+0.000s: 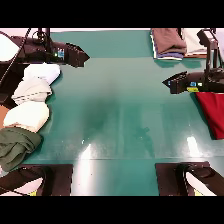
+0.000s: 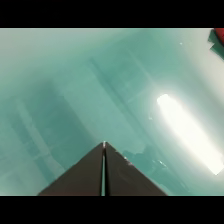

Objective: Fold the shirts.

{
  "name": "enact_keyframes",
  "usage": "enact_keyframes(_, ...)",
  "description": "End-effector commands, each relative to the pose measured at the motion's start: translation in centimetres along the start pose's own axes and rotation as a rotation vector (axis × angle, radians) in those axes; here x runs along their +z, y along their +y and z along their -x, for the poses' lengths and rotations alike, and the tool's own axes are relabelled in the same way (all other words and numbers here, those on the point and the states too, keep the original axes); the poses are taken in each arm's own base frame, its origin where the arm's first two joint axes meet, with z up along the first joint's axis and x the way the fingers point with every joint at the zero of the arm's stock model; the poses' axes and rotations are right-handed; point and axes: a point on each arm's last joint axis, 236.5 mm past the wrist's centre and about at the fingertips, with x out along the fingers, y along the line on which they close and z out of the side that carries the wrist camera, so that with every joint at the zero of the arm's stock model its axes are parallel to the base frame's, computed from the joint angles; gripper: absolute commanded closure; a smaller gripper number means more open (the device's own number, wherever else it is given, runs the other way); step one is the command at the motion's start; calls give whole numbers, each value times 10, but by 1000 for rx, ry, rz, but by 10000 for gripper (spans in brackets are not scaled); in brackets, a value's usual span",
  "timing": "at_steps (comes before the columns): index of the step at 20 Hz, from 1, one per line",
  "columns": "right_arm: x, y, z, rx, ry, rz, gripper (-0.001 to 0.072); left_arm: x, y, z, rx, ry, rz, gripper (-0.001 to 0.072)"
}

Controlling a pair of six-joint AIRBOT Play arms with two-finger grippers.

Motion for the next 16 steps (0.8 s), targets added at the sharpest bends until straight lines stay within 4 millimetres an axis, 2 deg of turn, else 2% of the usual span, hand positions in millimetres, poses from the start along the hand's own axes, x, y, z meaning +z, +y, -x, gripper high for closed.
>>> enact_keyframes(1, 0, 1, 0, 2, -1, 2, 692, 0, 0, 0, 0, 0, -1, 683)
enact_keyframes(12, 0, 1, 0, 1, 0, 2, 692, 1, 0, 0, -1, -4, 1, 682)
enact_keyframes(14, 0, 1, 0, 1, 0, 2, 692, 15, 5, 0, 20, -61, -15, 682)
enact_keyframes(15, 0, 1, 0, 1, 0, 2, 692, 22, 18, 1, 78, -89, -54, 679)
enact_keyframes(16, 0, 1, 0, 1, -1, 2, 692, 26, 36, 4, 160, -104, -113, 478)
